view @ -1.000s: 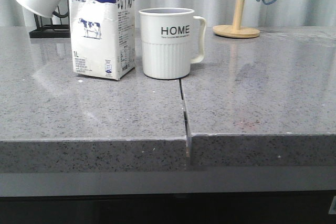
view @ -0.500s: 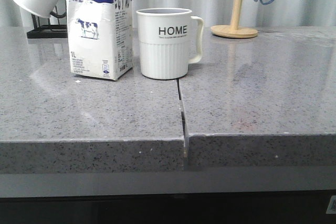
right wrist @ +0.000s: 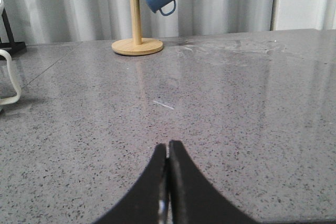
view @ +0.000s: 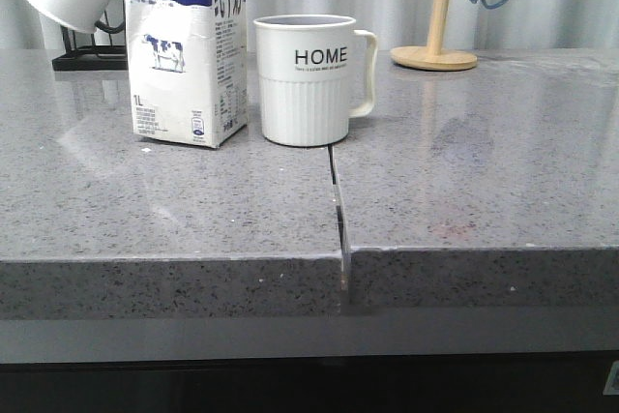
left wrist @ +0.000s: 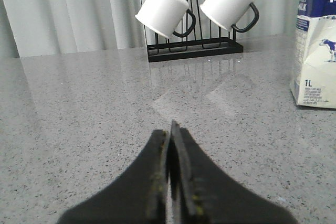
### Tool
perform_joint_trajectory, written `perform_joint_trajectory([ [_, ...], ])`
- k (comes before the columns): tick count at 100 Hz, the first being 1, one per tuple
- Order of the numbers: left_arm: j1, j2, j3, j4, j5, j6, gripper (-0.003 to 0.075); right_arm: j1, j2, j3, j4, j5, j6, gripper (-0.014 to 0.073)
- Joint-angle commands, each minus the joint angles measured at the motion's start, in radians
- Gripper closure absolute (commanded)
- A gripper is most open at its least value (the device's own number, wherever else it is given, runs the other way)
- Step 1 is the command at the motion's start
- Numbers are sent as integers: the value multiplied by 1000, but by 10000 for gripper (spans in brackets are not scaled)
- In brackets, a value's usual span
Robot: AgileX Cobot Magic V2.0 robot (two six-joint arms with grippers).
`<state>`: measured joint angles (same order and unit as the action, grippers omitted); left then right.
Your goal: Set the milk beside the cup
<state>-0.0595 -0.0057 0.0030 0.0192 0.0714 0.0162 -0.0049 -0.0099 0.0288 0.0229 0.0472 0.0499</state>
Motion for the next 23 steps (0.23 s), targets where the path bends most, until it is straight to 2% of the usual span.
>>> perform_joint_trajectory([
  [1,1,-32,41,-6,-80,-1,741,-5,-20,-18,-11,-68,-1,611],
  [23,1,-32,41,-6,-80,-1,741,-5,-20,-18,-11,-57,-1,611],
])
